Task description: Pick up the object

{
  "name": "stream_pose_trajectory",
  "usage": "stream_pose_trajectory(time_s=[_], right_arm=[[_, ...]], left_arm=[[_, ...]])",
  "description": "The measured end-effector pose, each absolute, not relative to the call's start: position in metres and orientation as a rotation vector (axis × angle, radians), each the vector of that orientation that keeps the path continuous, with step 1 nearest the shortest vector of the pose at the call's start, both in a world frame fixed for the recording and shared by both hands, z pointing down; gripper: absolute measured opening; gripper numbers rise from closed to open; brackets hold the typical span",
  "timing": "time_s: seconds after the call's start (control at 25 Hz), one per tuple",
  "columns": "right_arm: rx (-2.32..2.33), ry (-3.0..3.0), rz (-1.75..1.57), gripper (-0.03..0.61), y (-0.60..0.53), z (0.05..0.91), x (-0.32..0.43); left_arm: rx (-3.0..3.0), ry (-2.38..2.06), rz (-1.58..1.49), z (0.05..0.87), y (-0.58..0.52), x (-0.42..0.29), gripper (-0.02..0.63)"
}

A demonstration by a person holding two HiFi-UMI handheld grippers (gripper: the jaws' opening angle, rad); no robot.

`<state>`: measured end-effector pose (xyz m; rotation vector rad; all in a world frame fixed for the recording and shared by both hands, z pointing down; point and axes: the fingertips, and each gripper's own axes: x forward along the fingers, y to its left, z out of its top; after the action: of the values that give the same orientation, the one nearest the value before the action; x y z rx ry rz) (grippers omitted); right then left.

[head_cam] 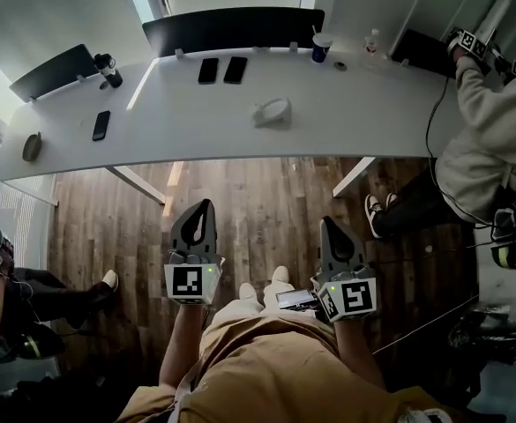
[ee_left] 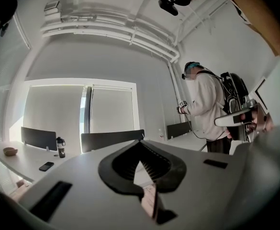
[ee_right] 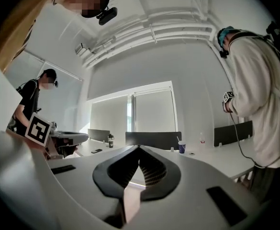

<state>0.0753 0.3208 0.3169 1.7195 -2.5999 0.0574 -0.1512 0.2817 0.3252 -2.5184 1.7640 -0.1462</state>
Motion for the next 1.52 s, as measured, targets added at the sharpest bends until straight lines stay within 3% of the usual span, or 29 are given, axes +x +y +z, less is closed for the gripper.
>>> stream_pose_trajectory(time_s=[0.52,1.2,1.52], right_arm=[[1.728,-2.53,0.04,0.009,0.246,0.324,0.121],[1.715,-2.537,0.042,0.009,0.133,0.333,0.057],[1.675,-2.544,0.063,0.009,0.065,0.34,0.079]], left_arm=[[-2.513,1.792,-0.042,0.306,0.2,-0.108,0.008],[-2.602,1.723,-0.103,0.333,0.111,-0.149,0.008],[-2.599,1.696,-0.117,0.338,0.042,-0.116,0.008]])
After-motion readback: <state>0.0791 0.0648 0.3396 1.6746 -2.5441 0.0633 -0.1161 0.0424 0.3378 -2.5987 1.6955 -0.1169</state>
